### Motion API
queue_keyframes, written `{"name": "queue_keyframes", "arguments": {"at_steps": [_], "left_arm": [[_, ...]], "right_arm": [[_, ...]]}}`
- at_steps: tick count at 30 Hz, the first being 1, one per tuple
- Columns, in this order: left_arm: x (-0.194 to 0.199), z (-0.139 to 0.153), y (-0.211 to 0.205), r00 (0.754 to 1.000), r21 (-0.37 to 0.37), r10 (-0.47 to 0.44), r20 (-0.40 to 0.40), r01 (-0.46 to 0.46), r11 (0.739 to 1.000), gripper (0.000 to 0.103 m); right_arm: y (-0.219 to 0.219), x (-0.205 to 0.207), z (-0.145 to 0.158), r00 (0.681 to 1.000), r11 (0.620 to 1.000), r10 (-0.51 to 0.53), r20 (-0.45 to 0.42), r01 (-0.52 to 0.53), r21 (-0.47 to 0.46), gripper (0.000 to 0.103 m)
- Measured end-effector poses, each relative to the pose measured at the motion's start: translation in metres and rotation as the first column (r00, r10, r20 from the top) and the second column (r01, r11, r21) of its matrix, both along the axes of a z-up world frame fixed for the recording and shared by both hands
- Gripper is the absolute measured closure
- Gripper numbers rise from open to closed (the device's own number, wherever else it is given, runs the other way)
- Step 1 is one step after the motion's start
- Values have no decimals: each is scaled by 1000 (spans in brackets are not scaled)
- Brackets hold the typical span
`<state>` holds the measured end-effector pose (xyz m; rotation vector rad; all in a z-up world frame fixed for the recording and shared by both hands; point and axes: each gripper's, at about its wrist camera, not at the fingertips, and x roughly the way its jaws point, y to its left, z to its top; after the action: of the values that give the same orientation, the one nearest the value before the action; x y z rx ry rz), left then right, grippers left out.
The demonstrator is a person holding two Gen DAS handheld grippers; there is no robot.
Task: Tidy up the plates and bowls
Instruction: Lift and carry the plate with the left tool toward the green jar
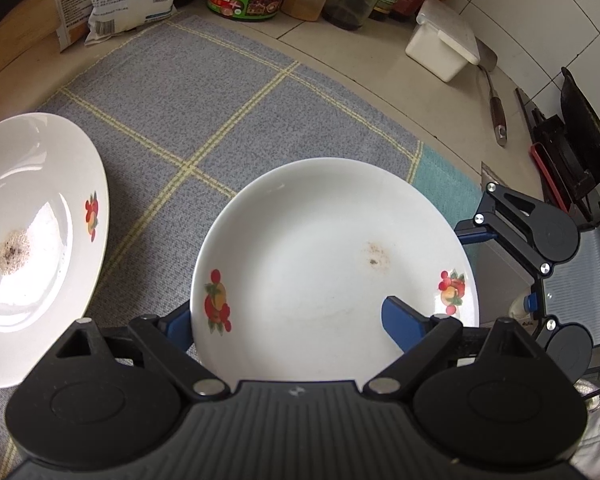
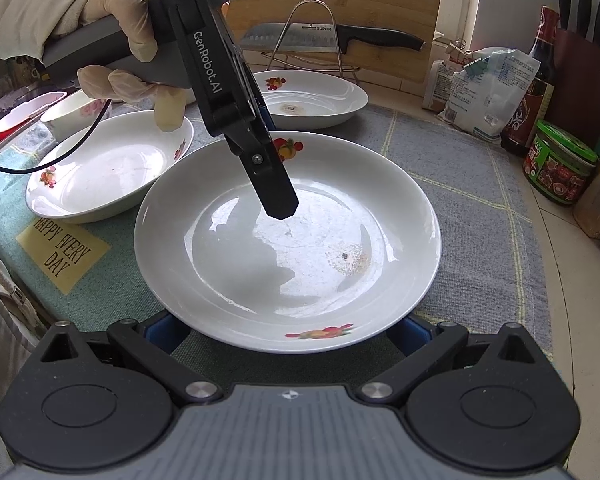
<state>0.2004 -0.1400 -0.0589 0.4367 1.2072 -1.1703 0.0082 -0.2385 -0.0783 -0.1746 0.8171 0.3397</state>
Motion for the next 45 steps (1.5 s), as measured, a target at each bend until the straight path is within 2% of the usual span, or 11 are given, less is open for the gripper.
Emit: {"name": "queue_keyframes", "arguments": {"at_steps": [20, 45], "left_arm": [[31, 12, -38, 998, -42, 60, 28, -59, 997, 11], [87, -10, -94, 995, -63, 76, 65, -71, 995, 11]], "right_arm": [[-35, 29, 11, 999, 999, 26, 28, -26, -23, 0], [-83, 96, 1, 999, 998, 20, 26, -19, -55, 0]]}}
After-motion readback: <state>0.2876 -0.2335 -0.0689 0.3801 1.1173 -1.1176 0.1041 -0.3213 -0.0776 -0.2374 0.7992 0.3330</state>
